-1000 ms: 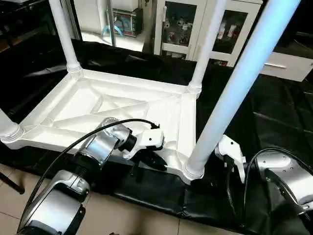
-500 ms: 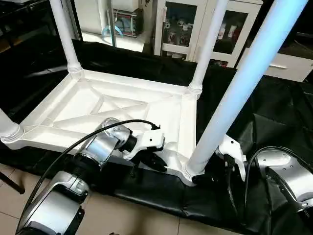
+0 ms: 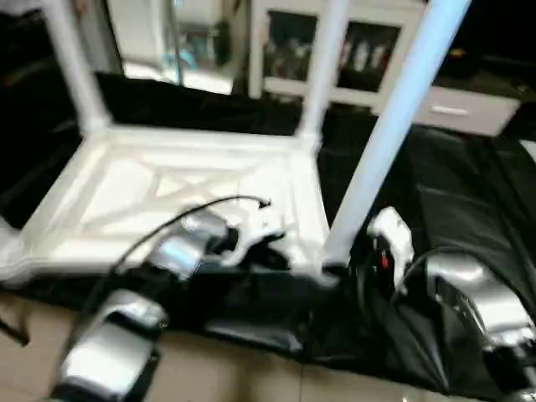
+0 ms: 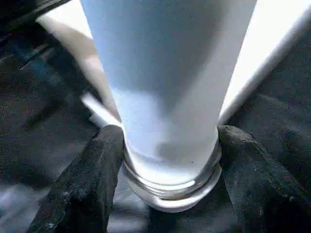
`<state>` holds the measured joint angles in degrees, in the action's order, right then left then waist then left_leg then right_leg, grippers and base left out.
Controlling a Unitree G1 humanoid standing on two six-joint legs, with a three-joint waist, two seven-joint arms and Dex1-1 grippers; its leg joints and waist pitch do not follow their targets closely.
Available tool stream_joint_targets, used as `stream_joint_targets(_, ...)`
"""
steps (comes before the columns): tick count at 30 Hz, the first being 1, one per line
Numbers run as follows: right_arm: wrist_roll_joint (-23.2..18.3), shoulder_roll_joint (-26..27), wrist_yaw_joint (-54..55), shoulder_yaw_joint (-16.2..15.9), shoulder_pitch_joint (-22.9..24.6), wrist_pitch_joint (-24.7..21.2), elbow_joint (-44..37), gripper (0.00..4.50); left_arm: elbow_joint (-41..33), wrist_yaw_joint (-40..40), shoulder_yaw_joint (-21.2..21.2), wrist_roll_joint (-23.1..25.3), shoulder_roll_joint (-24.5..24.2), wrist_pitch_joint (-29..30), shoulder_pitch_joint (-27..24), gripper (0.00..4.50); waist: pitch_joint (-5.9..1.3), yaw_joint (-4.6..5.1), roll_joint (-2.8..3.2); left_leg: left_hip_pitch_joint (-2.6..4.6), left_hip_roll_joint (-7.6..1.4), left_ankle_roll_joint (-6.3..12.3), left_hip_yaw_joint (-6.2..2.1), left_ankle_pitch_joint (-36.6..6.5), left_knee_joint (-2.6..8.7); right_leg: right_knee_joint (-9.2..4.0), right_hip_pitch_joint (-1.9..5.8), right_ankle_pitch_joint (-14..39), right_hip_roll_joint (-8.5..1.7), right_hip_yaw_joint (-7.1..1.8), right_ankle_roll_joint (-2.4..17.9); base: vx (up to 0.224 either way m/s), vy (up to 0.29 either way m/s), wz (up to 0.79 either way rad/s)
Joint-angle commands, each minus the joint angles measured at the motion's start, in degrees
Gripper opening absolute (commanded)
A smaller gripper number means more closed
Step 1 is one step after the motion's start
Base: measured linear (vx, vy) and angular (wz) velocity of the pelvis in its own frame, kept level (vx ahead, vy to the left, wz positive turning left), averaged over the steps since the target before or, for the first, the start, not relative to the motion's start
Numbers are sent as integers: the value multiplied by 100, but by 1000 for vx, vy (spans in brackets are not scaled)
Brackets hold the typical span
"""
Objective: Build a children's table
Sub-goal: Rotate leg to tighten
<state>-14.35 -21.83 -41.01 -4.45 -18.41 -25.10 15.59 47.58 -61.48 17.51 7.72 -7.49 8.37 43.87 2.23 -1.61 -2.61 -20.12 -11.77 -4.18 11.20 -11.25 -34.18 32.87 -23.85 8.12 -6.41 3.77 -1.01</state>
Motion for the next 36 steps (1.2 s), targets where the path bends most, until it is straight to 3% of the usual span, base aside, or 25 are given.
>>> stream_joint_targets(1, 243, 404, 879, -49, -180, -137, 277, 270, 215, 672, -47, -146, 499, -21, 266, 0, -287, 23, -51, -40, -64, -24, -142, -2221, 487, -535, 219, 3330, -163, -52, 579, 0, 0, 0)
stream_joint_targets(2, 388, 562, 1233, -7, -238, -96, 411, 270, 357, 1021, -126, -130, 623, -44, 371, 0, -288, 43, -49, -14, -50, -28, -139, -2257, 470, -567, 181, 3460, -158, -40, 497, 0, 0, 0)
stream_joint_targets(3, 448, 665, 1451, 38, -276, -65, 495, 270, 441, 1245, -181, -115, 696, -57, 429, 0, -295, 43, -6, 5, -44, -44, -143, -2271, 466, -571, 170, 3449, -162, -39, 504, 0, 0, 0)
stream_joint_targets(4, 497, 767, 1660, 88, -315, -35, 575, 270, 523, 1450, -236, -96, 763, -74, 484, 0, -310, 57, -28, 2, -48, -21, -140, -2220, 468, -581, 175, 3305, -164, -38, 541, 0, 0, 0)
stream_joint_targets(7, 531, 1072, 2359, 301, -491, 47, 908, 269, 751, 1964, -342, -52, 921, -140, 636, 0, -307, 54, -18, -14, -64, 56, -122, -2083, 492, -550, 195, 2888, -150, -61, 705, 0, 0, 0)
stream_joint_targets(8, 661, 1537, 3294, 476, -843, 433, 1574, 269, 1113, 2641, -462, 21, 1115, -299, 870, 0, -318, 79, 59, -1, -66, 9, -117, -2099, 495, -532, 160, 2691, -151, -75, 802, 0, 0, 0)
stream_joint_targets(9, 685, 1624, 3378, 489, -928, 537, 1711, 269, 1169, 2686, -443, 59, 1122, -349, 904, 0, -325, 121, 46, -19, -58, -42, -116, -2116, 489, -502, 155, 2603, -144, -78, 854, 0, 0, 0)
stream_joint_targets(10, 696, 1677, 3407, 498, -1005, 603, 1812, 269, 1198, 2674, -411, 93, 1108, -365, 916, 0, -357, 124, 23, -29, -50, -57, -123, -2019, 493, -485, 214, 2400, -144, -71, 906, 0, 0, 0)
stream_joint_targets(13, 671, 1768, 3202, 546, -1179, 809, 1906, 269, 1329, 2678, -354, 149, 1042, -478, 941, 0, -373, 97, 34, -42, -68, 188, -60, -1514, 464, -379, 237, 1349, -130, -116, 1248, 17, -1, 2)
stream_joint_targets(18, 552, 1653, 2593, 481, -1148, 993, 1589, 269, 1395, 2371, -246, 227, 889, -594, 861, 0, -414, 32, 39, -69, -65, 664, -13, -662, 401, -247, 314, 416, -151, -130, 1582, 21, -2, 2)
stream_joint_targets(19, 577, 1587, 2539, 464, -1114, 1008, 1518, 325, 1419, 2258, -215, 237, 852, -610, 838, 0, -415, 28, 38, -70, -62, 690, -7, -633, 395, -243, 318, 389, -151, -132, 1600, 0, 0, 0)
stream_joint_targets(21, 548, 1407, 2347, 432, -994, 1006, 1275, 325, 1391, 1936, -121, 256, 750, -676, 759, 0, -413, -14, 48, -65, -59, 726, -6, -576, 388, -240, 330, 358, -145, -136, 1621, 0, 0, 0)
stream_joint_targets(22, 538, 1374, 2310, 424, -968, 992, 1221, 341, 1374, 1874, -104, 258, 731, -680, 741, 0, -393, -18, 36, -62, -63, 731, 11, -728, 388, -253, 300, 486, -144, -145, 1609, 0, 0, 0)
stream_joint_targets(23, 529, 1215, 2145, 385, -866, 962, 1007, 348, 1304, 1658, -38, 276, 639, -712, 667, 0, -383, -44, 68, -51, -74, 673, 2, -892, 405, -280, 301, 716, -150, -144, 1560, 0, 0, 0)
stream_joint_targets(25, 535, 1127, 2060, 362, -815, 951, 899, 366, 1267, 1555, -5, 289, 588, -731, 629, 0, -361, -47, 50, -42, -83, 567, 10, -1157, 417, -324, 280, 1081, -146, -149, 1478, 0, 0, 0)
stream_joint_targets(26, 561, 748, 1637, 264, -617, 870, 506, 374, 1055, 1077, 99, 278, 383, -773, 468, 0, -346, -44, 84, -36, -81, 471, 3, -1329, 434, -352, 265, 1353, -138, -146, 1420, 0, 0, 0)
stream_joint_targets(28, 508, 319, 1019, 170, -403, 825, 112, 393, 788, 353, 249, 235, 133, -805, 284, 0, -333, -89, 78, -16, -102, 383, -6, -1484, 449, -360, 263, 1521, -138, -155, 1325, 0, 0, 0)
stream_joint_targets(31, 408, -304, 27, -30, -127, 925, -328, 418, 473, -555, 440, 160, -208, -1051, 65, 0, -321, -128, 74, -23, -116, 397, -15, -1659, 467, -374, 259, 1687, -141, -164, 1242, 0, 0, 0)
stream_joint_targets(36, 229, -983, -1104, -167, 158, 1164, -639, 445, 142, -1295, 551, 42, -562, -1177, -108, 0, -314, -182, 88, 7, -136, 290, -9, -1859, 473, -385, 204, 1815, -146, -177, 1258, 0, 0, 0)
